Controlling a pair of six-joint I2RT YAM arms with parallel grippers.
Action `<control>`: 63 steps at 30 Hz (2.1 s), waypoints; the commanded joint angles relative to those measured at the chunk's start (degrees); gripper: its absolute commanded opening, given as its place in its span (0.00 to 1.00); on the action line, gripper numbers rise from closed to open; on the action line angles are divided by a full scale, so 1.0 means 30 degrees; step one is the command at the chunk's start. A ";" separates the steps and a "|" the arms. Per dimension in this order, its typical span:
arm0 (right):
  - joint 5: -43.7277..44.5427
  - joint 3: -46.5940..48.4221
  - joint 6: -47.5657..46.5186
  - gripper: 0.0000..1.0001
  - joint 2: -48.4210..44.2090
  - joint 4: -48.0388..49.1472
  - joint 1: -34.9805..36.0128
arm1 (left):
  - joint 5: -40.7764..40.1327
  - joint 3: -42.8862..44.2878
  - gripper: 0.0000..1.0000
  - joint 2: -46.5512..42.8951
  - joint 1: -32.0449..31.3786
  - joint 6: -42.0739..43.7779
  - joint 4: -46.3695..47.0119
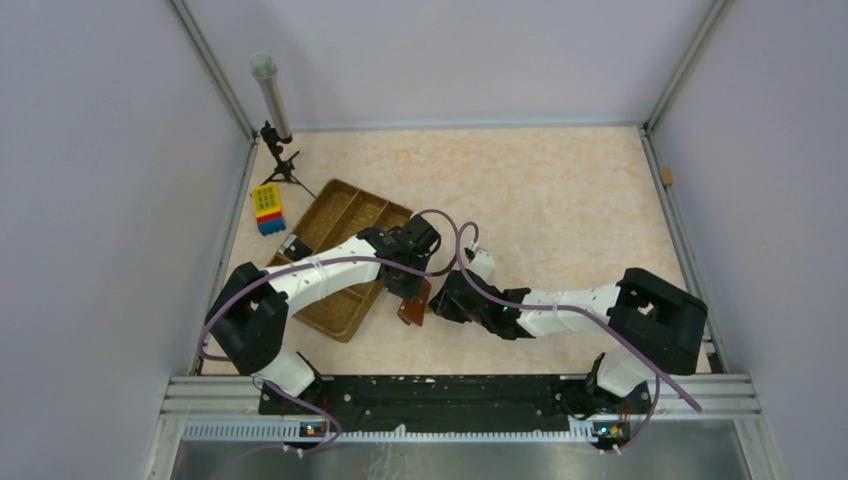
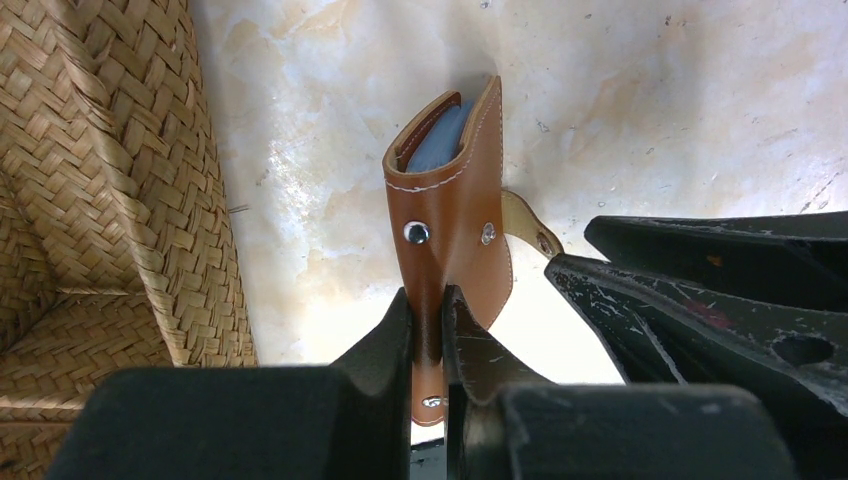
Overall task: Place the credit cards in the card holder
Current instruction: Close the card holder at the center of the board.
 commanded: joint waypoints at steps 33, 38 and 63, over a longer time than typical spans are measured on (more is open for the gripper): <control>-0.0072 0.0129 -0.0798 0.04 0.0154 0.0535 0.0198 | -0.1492 -0.0914 0.00 0.0462 0.0030 0.0707 -0.0763; 0.0105 -0.0074 -0.0906 0.05 -0.0301 0.0452 0.0205 | -0.1521 -0.1009 0.00 0.0498 0.0043 0.0714 -0.0696; -0.0035 0.0035 -0.1251 0.09 -0.0302 0.0310 0.0215 | -0.1645 -0.1041 0.00 0.0499 0.0042 0.0795 -0.0666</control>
